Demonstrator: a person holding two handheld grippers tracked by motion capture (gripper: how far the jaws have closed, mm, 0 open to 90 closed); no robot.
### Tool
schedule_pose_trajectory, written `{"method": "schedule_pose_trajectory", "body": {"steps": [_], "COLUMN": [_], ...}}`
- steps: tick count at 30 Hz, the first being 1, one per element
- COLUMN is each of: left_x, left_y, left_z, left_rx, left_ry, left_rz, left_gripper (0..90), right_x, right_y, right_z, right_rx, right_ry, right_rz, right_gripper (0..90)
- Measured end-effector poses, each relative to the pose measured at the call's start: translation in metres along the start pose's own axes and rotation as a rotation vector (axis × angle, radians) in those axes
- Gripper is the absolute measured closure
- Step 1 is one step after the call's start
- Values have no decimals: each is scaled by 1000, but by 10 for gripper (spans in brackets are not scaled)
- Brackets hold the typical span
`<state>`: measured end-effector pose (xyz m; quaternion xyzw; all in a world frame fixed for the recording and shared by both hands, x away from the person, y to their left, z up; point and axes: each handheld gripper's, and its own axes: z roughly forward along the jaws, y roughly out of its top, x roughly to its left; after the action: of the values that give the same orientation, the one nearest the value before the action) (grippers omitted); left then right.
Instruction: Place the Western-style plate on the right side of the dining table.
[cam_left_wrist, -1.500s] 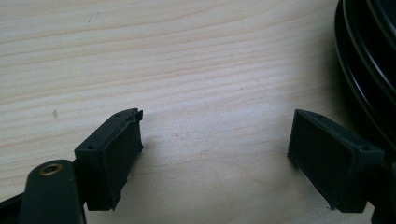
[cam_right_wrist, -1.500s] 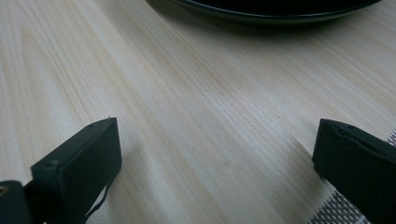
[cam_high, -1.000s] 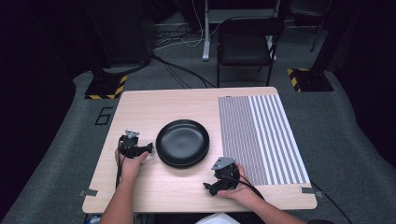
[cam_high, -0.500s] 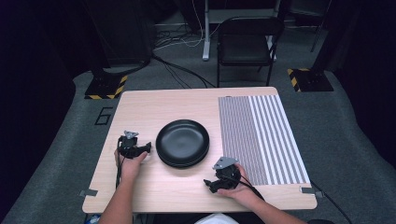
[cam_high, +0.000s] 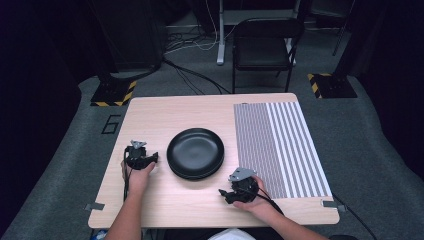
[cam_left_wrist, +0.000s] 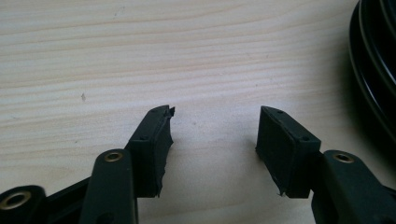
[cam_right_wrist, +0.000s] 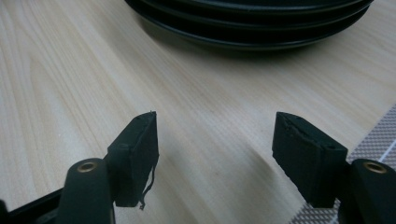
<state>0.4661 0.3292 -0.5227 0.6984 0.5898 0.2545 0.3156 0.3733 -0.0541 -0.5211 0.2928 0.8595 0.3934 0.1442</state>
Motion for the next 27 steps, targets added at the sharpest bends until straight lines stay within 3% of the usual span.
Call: {"method": "schedule_pose_trajectory", "body": {"steps": [10, 17, 27], "left_x": [-5, -11, -14], "left_y": [3, 3, 2], "left_z": [-13, -19, -27], "left_rx": [1, -10, -16], "left_ry": [-36, -44, -50], "left_rz": [-1, 15, 26], "left_gripper": [479, 472, 466], "right_x": [-9, -7, -16], "right_y": [6, 10, 14], "right_z": [-8, -11, -9], "right_rx": [-22, -10, -8], "right_ry": [-1, -3, 8], "right_rz": [69, 54, 91], "right_gripper": [389, 413, 405]}}
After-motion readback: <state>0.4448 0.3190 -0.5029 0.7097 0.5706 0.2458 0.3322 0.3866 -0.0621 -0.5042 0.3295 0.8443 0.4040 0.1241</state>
